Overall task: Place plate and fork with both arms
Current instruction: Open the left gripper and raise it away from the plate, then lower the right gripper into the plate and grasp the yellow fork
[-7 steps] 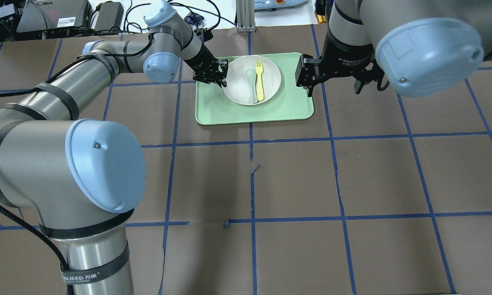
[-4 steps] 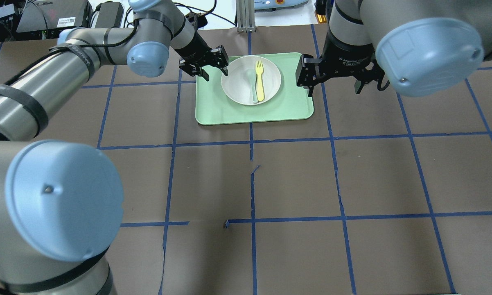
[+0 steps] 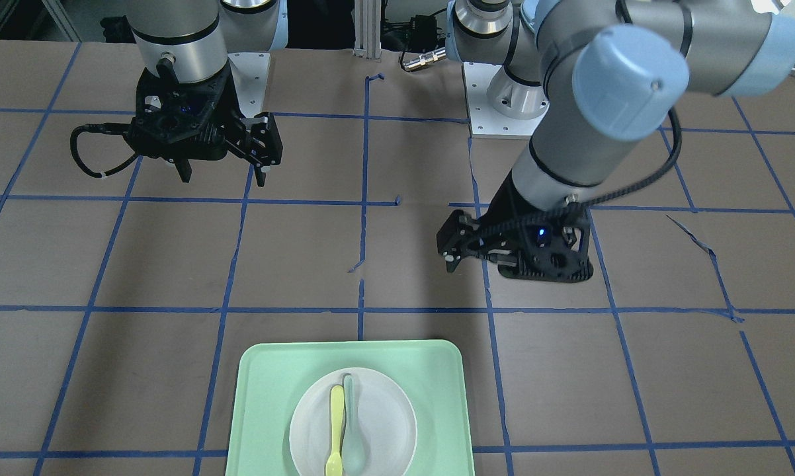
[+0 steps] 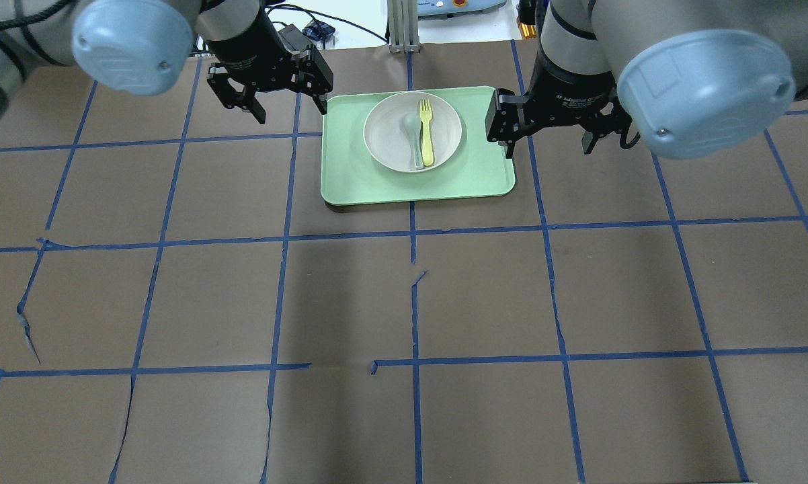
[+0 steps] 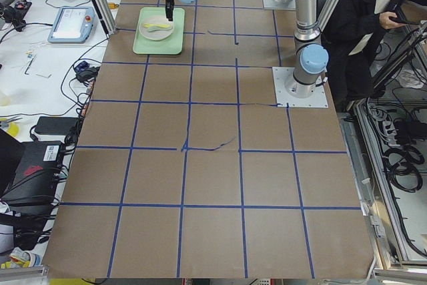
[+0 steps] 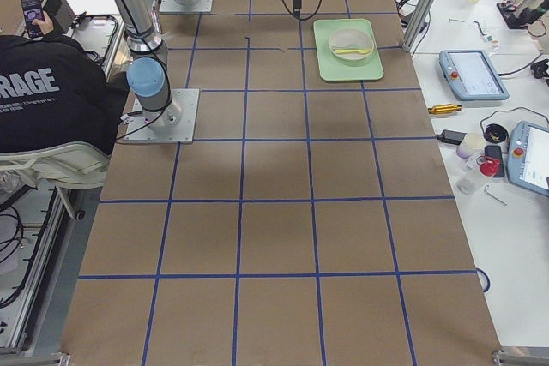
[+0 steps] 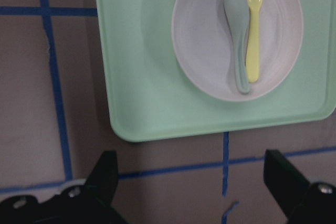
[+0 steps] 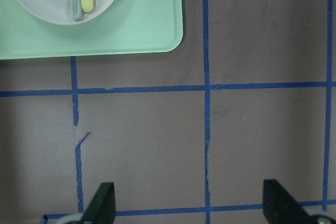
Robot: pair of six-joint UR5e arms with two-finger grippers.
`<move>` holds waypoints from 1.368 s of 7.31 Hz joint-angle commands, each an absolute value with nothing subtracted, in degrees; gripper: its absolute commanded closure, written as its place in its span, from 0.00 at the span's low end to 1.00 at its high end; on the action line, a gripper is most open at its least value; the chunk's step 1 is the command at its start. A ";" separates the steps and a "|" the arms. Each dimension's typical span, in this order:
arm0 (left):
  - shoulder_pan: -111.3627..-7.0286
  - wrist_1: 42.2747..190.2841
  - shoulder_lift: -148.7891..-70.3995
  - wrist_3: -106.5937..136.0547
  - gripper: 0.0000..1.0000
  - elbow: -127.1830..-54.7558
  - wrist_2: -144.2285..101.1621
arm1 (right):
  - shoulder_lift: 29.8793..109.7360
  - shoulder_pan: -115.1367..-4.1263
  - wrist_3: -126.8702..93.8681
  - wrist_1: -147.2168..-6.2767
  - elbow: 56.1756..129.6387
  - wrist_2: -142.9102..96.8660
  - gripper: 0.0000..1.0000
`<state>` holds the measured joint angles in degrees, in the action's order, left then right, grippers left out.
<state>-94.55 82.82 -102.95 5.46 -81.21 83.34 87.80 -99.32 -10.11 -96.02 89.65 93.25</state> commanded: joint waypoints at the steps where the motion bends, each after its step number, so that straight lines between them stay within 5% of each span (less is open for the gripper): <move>1: -94.83 84.38 -94.34 6.23 0.00 -89.34 89.69 | 87.72 -99.32 -10.11 -96.15 89.65 93.34 0.00; 4: -94.83 84.29 -93.69 6.15 0.00 -90.88 89.56 | 87.71 -99.40 -10.11 -97.11 91.04 93.43 0.00; 6: -94.75 83.76 -93.78 6.85 0.00 -90.70 89.47 | 80.82 -100.10 -9.23 -114.27 90.36 92.90 0.00; 10: -94.75 83.67 -93.69 6.86 0.00 -91.41 89.56 | 50.01 -101.50 -7.46 -109.60 64.22 88.60 0.00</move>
<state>-94.75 83.69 -93.67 6.85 -91.26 89.49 60.86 -100.57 -7.04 -110.49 72.98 89.96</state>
